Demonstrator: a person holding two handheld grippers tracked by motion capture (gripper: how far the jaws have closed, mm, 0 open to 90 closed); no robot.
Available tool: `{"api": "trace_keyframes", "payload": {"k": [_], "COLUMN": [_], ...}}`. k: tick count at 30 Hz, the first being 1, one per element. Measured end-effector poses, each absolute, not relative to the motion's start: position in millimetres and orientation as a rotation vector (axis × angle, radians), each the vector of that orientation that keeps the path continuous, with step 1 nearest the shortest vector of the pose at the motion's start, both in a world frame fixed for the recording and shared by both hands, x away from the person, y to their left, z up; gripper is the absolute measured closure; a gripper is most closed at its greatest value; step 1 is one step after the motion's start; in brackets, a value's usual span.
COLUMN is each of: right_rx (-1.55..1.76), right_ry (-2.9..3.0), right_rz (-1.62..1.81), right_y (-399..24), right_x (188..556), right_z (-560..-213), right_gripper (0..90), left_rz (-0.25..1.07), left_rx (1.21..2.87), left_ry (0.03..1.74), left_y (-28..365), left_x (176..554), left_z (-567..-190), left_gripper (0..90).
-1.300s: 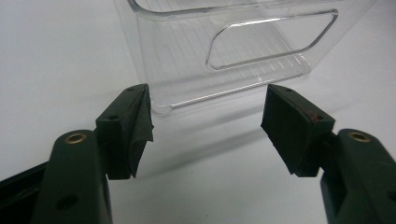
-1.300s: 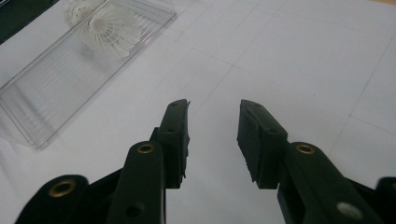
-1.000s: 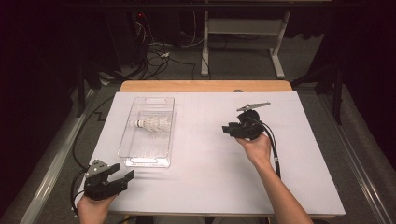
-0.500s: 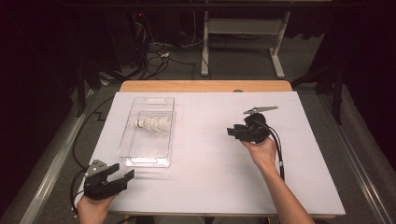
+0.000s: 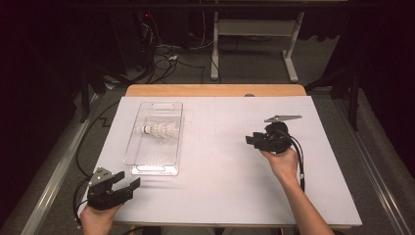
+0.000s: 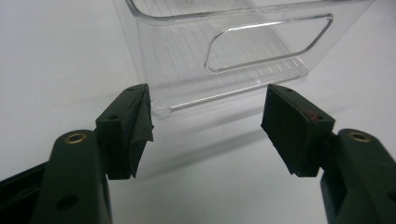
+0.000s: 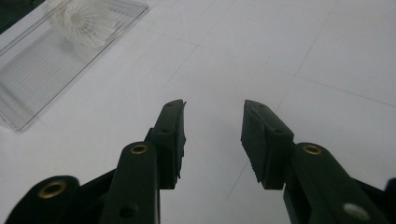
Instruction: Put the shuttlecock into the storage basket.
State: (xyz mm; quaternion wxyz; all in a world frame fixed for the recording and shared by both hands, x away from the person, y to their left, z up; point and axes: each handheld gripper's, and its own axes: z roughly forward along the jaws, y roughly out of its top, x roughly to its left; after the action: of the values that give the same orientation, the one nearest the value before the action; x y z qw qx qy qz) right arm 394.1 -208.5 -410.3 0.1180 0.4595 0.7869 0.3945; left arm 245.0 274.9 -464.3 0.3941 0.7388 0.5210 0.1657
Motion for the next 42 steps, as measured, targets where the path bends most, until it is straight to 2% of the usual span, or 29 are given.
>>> {"api": "trace_keyframes", "payload": {"k": [10,42], "right_rx": [1.335,1.346], "right_ry": [2.284,2.185], "right_rz": [1.171,1.181], "right_y": [-215,-254], "right_x": [389,364], "right_z": [-412,-413], "right_gripper": [59.6,48.9], "left_rz": [0.418,0.414], "left_rx": [1.874,1.889], "left_ry": [1.320,1.293], "left_y": [273,268], "left_x": [244,244], "left_z": [-464,-463], "left_gripper": [33.9,33.9]}}
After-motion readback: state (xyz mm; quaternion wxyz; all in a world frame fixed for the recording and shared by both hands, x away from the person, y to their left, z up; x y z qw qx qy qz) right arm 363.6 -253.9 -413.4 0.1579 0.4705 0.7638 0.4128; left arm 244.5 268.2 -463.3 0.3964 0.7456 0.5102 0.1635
